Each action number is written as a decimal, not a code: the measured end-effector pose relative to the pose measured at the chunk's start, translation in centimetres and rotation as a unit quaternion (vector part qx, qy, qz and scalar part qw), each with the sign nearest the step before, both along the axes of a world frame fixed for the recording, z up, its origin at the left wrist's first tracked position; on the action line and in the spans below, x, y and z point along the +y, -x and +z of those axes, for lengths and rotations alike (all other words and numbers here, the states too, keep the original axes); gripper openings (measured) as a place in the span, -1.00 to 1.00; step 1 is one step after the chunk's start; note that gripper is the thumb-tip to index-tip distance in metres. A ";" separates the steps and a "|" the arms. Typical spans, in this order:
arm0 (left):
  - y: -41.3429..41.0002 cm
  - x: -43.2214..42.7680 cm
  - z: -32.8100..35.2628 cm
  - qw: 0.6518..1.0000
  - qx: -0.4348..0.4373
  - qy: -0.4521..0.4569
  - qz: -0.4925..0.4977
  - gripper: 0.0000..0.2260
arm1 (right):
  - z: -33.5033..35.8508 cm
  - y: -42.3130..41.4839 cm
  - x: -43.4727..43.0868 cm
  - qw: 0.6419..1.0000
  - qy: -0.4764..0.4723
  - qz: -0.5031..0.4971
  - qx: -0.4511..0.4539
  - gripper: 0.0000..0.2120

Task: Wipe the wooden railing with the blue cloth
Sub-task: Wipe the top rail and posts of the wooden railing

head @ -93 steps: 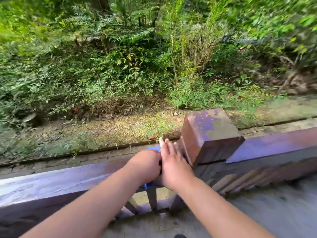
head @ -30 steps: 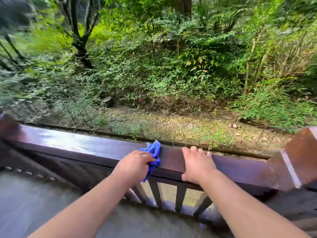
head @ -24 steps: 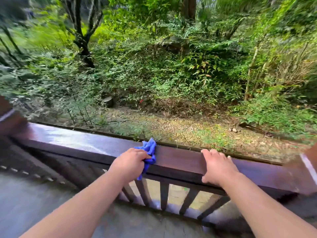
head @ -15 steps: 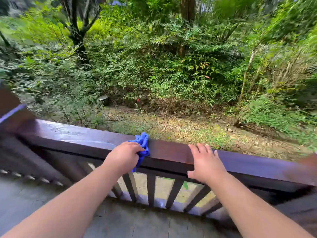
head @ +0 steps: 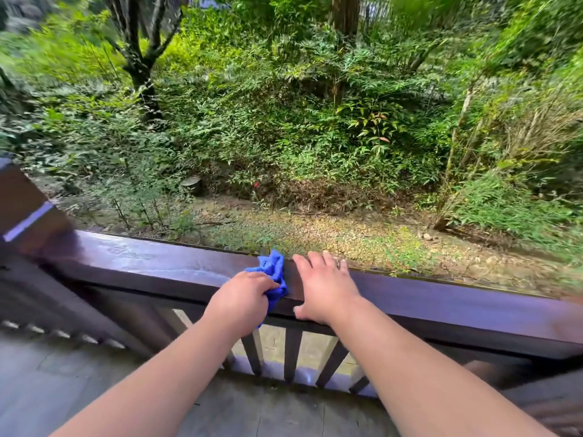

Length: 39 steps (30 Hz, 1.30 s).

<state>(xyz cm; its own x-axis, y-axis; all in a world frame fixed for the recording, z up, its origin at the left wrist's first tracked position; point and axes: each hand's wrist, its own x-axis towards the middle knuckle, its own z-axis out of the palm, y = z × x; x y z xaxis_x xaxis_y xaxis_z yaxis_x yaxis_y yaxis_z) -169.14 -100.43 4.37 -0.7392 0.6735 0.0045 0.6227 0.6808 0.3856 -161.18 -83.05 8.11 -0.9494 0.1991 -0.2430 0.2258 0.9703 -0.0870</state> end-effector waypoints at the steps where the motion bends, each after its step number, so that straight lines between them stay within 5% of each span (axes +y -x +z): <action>1: 0.0 0.0 -0.1 1.000 0.007 -0.002 -0.004 -0.55 | -0.2 0.9 -0.3 1.000 0.005 0.004 -0.005 0.08; 11: 1.8 -2.6 -0.2 1.000 0.017 0.018 0.009 -0.54 | -2.7 4.7 -1.6 0.997 -0.021 -0.043 -0.054 -0.25; 24: 12.1 -17.3 0.4 0.993 0.013 0.009 0.120 -0.64 | -2.0 6.2 -4.0 0.988 -0.033 -0.112 -0.097 -0.18; 27: 14.2 -20.3 0.3 0.993 0.005 -0.004 0.122 -0.64 | -1.8 8.1 -7.5 0.986 -0.031 -0.132 -0.098 -0.04; 39: 22.8 -32.4 -0.7 0.994 0.034 -0.027 0.100 -0.64 | -2.0 21.4 -27.0 0.999 0.020 0.007 -0.023 0.11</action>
